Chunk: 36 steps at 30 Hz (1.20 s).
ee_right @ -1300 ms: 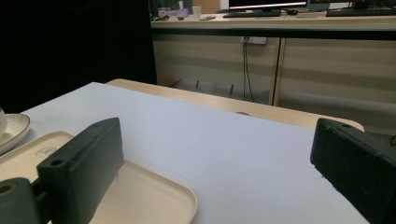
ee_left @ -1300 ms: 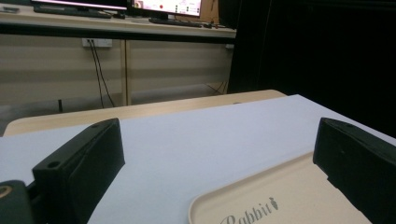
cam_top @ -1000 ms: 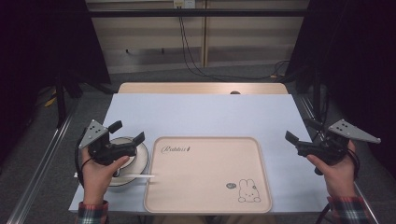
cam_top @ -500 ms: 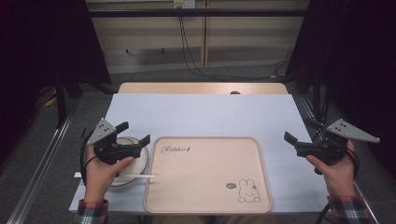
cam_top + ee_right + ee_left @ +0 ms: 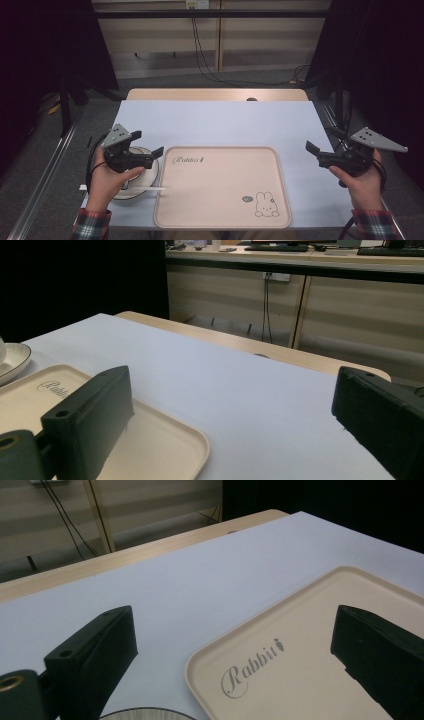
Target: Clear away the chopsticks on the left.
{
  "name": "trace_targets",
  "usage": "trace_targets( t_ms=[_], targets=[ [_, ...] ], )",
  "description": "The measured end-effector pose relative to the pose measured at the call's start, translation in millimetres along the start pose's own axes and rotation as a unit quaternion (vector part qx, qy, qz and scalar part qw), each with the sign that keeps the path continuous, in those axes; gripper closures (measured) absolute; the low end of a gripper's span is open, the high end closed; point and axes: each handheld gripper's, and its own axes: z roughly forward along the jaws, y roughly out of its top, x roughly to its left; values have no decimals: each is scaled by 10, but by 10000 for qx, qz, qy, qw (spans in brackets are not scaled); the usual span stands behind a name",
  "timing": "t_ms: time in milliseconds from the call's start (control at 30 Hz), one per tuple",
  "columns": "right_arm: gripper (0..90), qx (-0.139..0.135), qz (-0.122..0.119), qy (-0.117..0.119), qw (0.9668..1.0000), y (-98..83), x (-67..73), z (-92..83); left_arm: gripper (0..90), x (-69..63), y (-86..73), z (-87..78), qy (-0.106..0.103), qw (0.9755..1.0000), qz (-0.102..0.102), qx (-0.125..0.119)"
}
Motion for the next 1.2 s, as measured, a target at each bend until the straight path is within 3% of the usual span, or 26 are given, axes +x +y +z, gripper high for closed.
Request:
trace_targets(
  t_ms=[200,500,600,700,833,900,967,1100,1200],
  targets=[
    [29,-35,17,-7,10000,21,-8,-29,45,-21,61,31,-146,9995,184,233],
    [31,28,-36,10,10000,1,-2,-8,49,-88,100,78,-364,9976,299,505],
    [31,30,-45,56,10000,-1,7,-6,49,-130,108,120,-581,9955,333,665],
    [31,36,-66,41,10000,0,8,-9,49,-145,112,148,-666,9941,364,775],
    [30,8,-73,50,10000,0,14,-11,51,-151,114,170,-684,9927,425,900],
    [31,19,-49,65,10000,-2,21,-9,52,-160,112,198,-709,9903,496,1082],
    [31,24,-75,58,10000,-3,20,-7,53,-162,108,210,-728,9896,538,1117],
    [30,21,-62,37,10000,-4,16,-15,55,-173,100,231,-725,9849,663,1425],
    [30,37,-99,49,9999,-7,14,-12,57,-174,75,254,-782,9841,648,1456]
  ],
)
